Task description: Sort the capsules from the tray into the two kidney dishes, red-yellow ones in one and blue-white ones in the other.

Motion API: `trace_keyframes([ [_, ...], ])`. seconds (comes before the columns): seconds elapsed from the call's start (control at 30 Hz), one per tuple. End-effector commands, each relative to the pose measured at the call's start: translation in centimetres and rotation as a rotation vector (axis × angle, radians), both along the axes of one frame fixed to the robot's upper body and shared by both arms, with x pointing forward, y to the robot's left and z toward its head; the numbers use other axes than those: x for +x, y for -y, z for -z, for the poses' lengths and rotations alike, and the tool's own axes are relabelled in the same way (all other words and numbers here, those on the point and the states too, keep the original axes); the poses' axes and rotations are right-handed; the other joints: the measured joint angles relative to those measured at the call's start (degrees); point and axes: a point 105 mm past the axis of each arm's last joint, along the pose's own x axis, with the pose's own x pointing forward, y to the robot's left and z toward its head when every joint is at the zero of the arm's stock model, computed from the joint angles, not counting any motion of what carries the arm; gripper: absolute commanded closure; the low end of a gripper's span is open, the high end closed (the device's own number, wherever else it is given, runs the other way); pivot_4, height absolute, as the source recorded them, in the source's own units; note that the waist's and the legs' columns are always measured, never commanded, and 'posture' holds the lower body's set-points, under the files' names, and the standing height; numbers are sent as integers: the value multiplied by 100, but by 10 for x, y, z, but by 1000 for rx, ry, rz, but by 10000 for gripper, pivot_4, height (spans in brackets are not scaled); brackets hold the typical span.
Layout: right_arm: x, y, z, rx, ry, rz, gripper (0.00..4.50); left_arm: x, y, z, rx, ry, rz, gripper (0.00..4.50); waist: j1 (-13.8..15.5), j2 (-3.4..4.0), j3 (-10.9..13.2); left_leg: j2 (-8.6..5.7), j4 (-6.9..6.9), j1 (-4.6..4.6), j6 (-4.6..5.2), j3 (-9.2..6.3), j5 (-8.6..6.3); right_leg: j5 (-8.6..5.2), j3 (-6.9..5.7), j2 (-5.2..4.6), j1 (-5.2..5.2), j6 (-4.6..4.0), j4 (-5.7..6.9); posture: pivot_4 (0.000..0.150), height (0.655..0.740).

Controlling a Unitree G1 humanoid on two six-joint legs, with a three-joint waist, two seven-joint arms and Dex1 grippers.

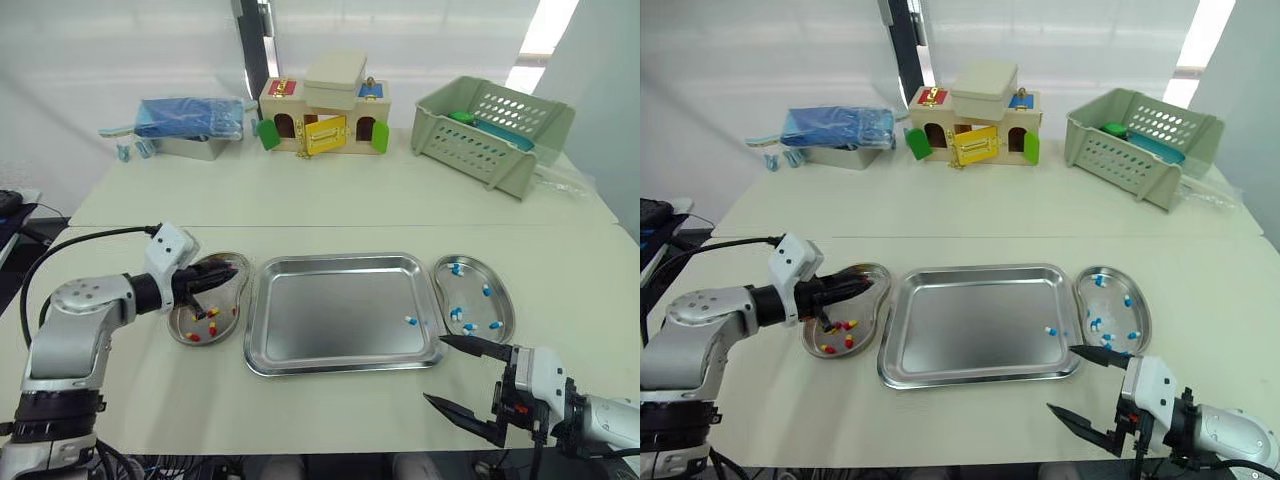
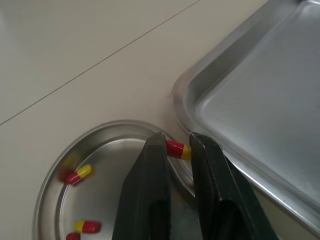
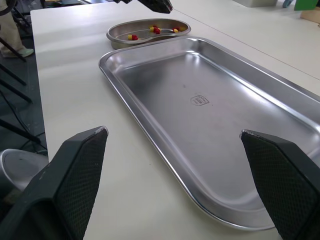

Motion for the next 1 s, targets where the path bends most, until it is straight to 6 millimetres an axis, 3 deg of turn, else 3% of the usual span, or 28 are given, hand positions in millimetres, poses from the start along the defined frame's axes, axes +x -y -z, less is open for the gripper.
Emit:
trace_keyframes([
  [0.03,-2,-2,-3,7,6,-35,0,-3,-10,-13,24,47,-43,41843,7,0,0,0,0,0,0,1,0,0,0,0,0,0,0,1500,7400],
  [0.3,-1,-3,-2,10,10,-34,0,-3,-17,-2,50,4,-73,41843,1,0,0,0,-1,1,0,3,0,0,1,1,-2,0,1,1500,7400],
  [0.43,-1,-2,1,5,8,-21,0,-2,-21,4,56,-44,-96,29015,0,0,0,0,-1,1,0,3,0,0,1,1,-2,0,1,1500,7400],
  [0.73,3,7,1,7,-4,15,0,1,-19,-2,34,-8,-83,274,0,0,0,0,-1,1,0,4,0,0,2,1,-3,0,1,1500,7400],
  [0.87,9,27,-5,-33,-32,73,0,-2,-25,-19,-8,90,-68,274,1,0,0,1,-1,1,0,4,0,0,3,1,-4,0,1,1500,7400],
  [1.0,23,60,-18,-93,-98,186,0,-20,-52,-29,-24,140,-134,274,-19,0,-1,2,-6,3,1,8,-1,0,7,1,-5,0,0,1500,7400],
])
